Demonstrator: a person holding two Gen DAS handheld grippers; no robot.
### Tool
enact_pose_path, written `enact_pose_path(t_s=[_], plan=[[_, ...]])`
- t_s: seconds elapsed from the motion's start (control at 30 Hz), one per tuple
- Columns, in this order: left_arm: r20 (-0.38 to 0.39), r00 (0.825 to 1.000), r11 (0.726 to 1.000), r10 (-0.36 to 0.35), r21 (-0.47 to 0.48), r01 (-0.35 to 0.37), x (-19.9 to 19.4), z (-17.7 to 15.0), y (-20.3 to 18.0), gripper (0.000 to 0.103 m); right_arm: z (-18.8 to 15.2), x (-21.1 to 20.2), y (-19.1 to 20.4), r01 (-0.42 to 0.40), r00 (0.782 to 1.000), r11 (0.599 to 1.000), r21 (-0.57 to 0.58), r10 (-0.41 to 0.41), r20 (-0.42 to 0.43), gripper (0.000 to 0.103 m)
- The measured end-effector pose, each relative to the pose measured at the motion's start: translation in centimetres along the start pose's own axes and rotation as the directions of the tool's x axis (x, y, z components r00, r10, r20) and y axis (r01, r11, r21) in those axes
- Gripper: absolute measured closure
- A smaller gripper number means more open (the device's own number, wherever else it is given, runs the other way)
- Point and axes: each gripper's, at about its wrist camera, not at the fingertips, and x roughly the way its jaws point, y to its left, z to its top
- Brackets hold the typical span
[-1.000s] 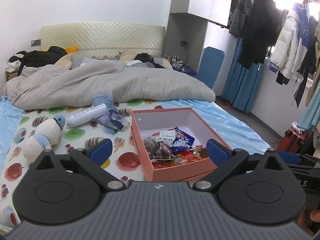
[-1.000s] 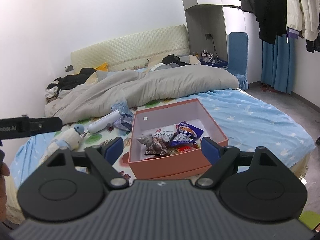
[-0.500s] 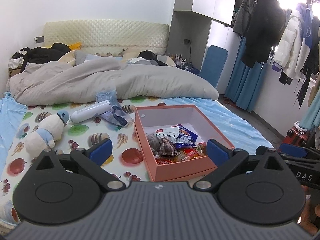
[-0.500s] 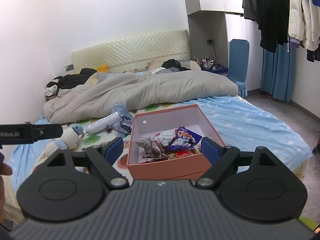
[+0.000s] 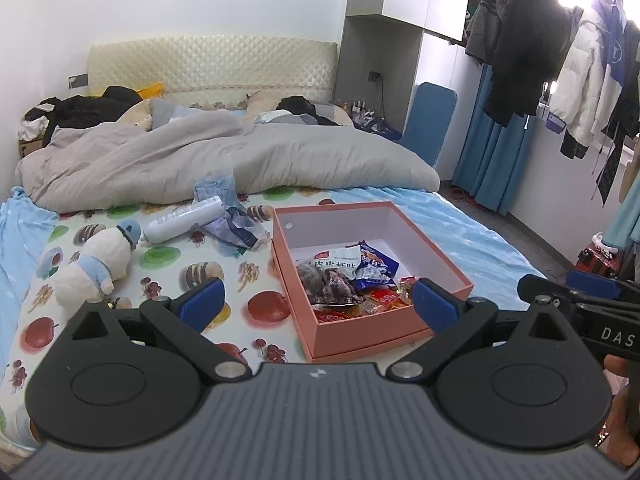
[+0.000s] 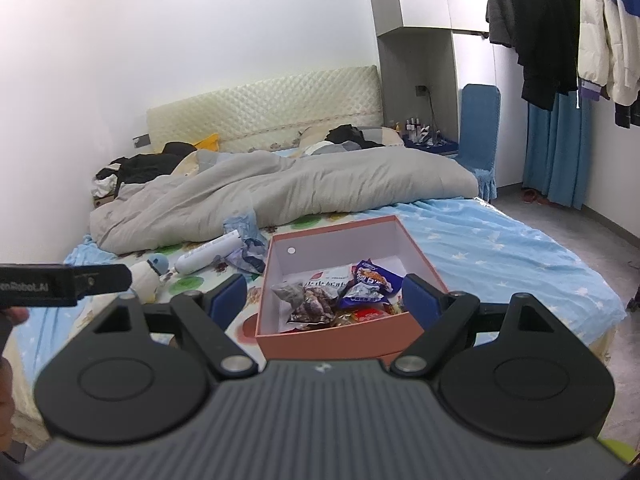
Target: Organize snacks
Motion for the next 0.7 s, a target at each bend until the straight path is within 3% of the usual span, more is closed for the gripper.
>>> enact_pose_path(t_s=[0.7], plan=[[0.019,1.0,1.0,-0.005,0.03,0.004,0.26,0.1,-0.89,0.001,-0.23,0.23,0.06,0.002,1.0,1.0,0.003,-0.002,-0.002,0.017]])
